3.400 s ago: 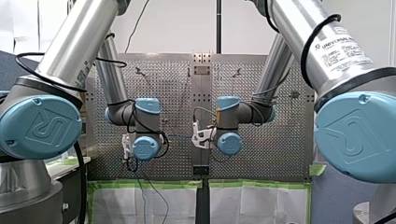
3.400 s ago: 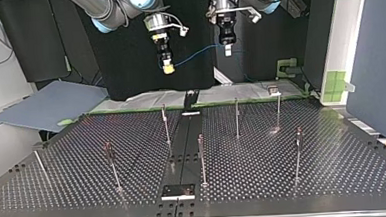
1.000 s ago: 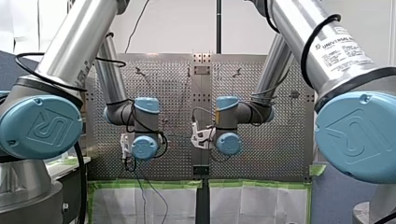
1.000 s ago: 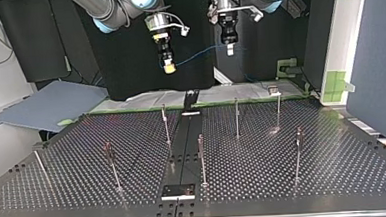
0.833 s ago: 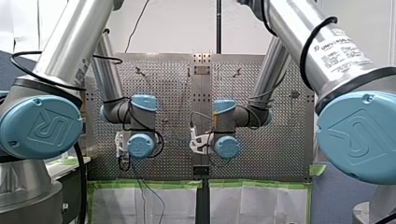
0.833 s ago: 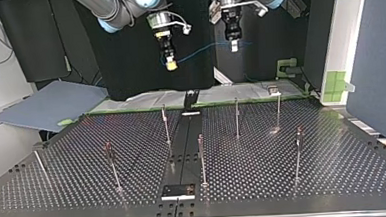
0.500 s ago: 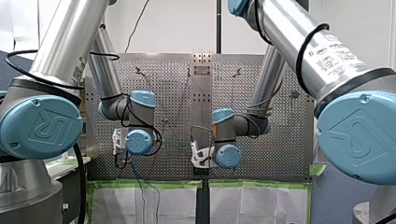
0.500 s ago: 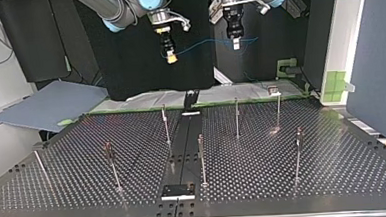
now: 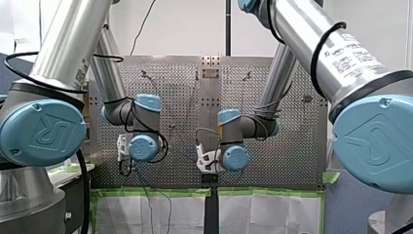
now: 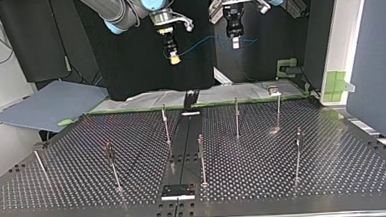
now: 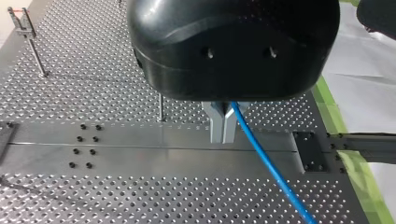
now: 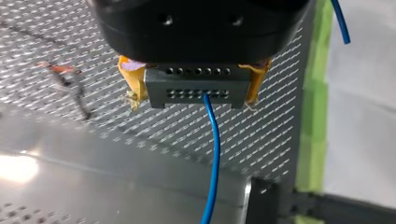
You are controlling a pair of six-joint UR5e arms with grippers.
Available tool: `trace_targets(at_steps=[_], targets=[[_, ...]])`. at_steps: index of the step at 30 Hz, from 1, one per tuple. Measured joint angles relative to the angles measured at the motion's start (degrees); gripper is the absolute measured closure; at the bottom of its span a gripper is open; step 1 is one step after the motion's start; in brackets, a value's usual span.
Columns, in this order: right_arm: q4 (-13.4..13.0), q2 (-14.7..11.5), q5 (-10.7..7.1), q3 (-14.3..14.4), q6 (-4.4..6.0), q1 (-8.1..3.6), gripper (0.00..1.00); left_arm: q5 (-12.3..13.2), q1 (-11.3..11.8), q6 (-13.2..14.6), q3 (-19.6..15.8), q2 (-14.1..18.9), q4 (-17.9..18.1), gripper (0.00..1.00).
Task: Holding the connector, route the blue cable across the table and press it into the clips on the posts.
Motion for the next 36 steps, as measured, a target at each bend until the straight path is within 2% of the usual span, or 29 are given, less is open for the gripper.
trace_targets(at_steps=[3, 8, 11, 15, 23, 29, 36], targets=[[1.35, -1.33, -0.65, -0.89, 1.00, 0.38, 1.00, 0.18, 0.47, -0.09, 0.25, 1.41, -1.13, 1.00], [3.64, -3.63, -2.69, -2.23, 3.12, 0.10, 1.00, -0.35, 1.54, 0.11, 1.51, 3.87, -3.50, 1.00], [4.97, -4.95, -3.99, -3.39, 3.82, 0.00, 1.00, -1.31, 2.13, 0.19, 2.25, 5.48, -5.09, 1.00], [6.82, -6.80, -5.83, -5.18, 4.06, -0.17, 1.00, -2.20, 2.94, 0.22, 2.83, 7.62, -7.24, 1.00], [10.93, -10.92, -9.41, -9.26, 4.11, -0.36, 1.00, -2.42, 4.30, 0.13, 3.76, 11.96, -11.55, 1.00], [13.47, -13.85, -10.21, -11.40, 4.11, -0.20, 1.00, -2.45, 4.99, -0.15, 5.09, 14.91, -14.52, 1.00], [14.86, -17.22, -10.43, -14.01, 3.82, 0.53, 1.00, -2.51, 6.67, -0.66, 7.89, 18.76, -18.24, 1.00]])
